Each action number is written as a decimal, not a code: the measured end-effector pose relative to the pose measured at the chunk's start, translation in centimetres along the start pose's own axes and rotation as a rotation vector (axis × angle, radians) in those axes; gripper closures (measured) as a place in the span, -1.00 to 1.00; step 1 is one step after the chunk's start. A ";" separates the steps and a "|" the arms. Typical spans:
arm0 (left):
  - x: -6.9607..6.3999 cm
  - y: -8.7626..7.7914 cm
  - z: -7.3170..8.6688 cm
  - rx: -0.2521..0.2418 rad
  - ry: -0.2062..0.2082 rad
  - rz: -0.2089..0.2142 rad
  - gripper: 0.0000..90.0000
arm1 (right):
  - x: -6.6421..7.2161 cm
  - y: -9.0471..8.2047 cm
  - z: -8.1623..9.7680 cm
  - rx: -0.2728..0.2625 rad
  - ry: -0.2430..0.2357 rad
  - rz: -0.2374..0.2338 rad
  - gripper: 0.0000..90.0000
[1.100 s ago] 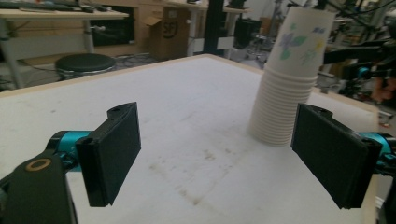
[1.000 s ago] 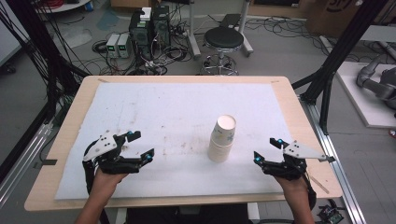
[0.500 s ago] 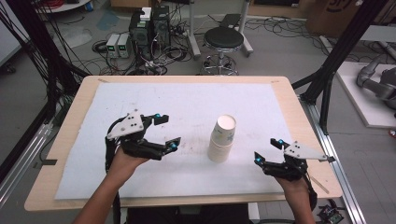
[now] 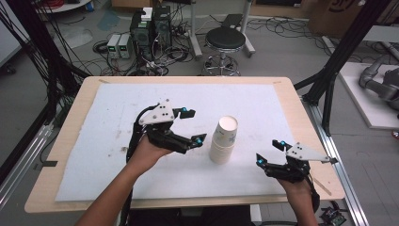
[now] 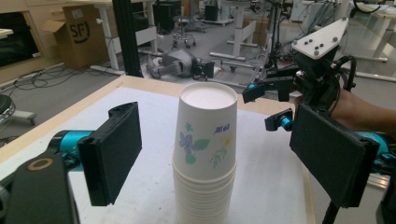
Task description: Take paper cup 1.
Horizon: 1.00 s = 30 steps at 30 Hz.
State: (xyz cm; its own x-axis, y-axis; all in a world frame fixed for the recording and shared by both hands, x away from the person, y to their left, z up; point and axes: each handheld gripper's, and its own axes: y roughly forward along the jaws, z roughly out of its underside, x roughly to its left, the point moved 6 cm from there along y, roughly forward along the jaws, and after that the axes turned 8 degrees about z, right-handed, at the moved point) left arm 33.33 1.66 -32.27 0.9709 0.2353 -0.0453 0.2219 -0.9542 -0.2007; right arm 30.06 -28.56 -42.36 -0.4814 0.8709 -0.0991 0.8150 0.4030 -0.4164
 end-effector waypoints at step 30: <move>2.1 9.0 1.0 0.119 -0.068 0.056 -0.50 | -0.2 -0.1 0.1 0.000 0.006 -0.003 -0.56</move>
State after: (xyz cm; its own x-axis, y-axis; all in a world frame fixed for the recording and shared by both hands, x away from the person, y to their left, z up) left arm 37.29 -6.25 -35.14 0.9721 0.1984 -0.1254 0.1515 -0.9384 -0.3105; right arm 30.01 -28.77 -42.36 -0.4820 0.8713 -0.0919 0.8135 0.4061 -0.4163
